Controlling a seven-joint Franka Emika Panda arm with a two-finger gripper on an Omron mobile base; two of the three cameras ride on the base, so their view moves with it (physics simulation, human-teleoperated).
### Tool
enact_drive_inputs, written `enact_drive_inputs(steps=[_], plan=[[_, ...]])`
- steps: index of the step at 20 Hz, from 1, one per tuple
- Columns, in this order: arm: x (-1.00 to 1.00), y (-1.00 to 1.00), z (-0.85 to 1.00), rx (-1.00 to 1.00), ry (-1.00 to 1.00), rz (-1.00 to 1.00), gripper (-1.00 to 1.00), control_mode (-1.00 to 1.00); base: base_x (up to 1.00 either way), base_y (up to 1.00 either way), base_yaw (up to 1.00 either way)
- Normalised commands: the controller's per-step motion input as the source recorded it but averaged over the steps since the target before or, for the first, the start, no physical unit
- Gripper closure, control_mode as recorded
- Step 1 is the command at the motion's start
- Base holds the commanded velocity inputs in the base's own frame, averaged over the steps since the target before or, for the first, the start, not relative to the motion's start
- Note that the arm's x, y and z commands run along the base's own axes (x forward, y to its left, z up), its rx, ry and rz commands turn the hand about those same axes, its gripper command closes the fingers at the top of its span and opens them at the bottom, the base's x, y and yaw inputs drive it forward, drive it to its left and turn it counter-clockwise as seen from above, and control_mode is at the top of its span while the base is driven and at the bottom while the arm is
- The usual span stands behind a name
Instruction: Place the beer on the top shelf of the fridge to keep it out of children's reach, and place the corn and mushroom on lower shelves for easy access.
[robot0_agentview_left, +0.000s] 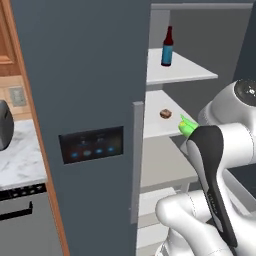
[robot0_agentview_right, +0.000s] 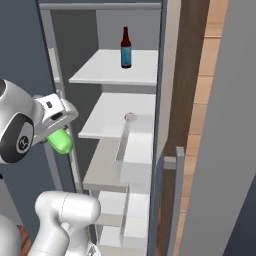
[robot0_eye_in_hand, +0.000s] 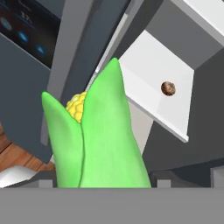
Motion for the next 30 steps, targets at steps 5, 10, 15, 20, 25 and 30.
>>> enact_drive_inputs(steps=[5,10,15,20,25,30], plan=[[0.0,0.0,0.0,0.0,0.0,0.0,1.0,1.0,0.18,-0.31,0.13],[0.0,0.0,0.0,0.0,0.0,0.0,1.0,1.0,0.24,-0.28,0.11],[0.0,0.0,0.0,0.0,0.0,0.0,1.0,1.0,0.34,-0.29,0.07],[0.0,0.0,0.0,0.0,0.0,0.0,1.0,1.0,0.42,-0.22,0.05],[0.0,0.0,0.0,0.0,0.0,0.0,1.0,1.0,0.34,-0.14,0.04],[0.11,-0.13,-0.19,0.0,-0.03,0.0,1.0,-1.0,0.07,-0.05,0.01]])
